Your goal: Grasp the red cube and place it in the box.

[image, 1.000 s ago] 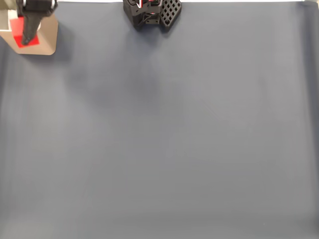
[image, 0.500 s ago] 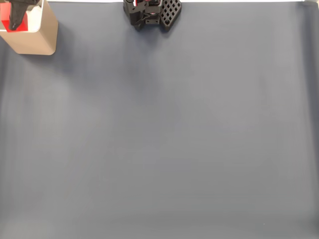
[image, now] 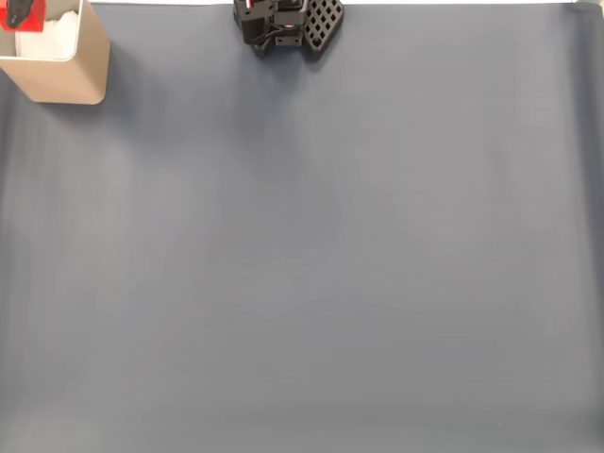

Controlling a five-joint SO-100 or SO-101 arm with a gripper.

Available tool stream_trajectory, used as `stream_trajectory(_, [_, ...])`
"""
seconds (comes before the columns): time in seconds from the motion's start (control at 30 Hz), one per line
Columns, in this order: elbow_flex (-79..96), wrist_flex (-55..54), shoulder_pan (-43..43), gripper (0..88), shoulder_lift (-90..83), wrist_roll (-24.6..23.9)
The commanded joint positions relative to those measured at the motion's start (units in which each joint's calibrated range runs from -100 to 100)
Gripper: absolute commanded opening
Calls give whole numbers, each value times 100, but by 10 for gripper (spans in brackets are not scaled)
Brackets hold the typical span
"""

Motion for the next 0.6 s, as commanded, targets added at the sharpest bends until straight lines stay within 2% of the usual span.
stream_trajectory(0.0, [-178,-110,139,0,-75,-10])
stream_trajectory(0.57, [-50,-110,252,0,-153,-5])
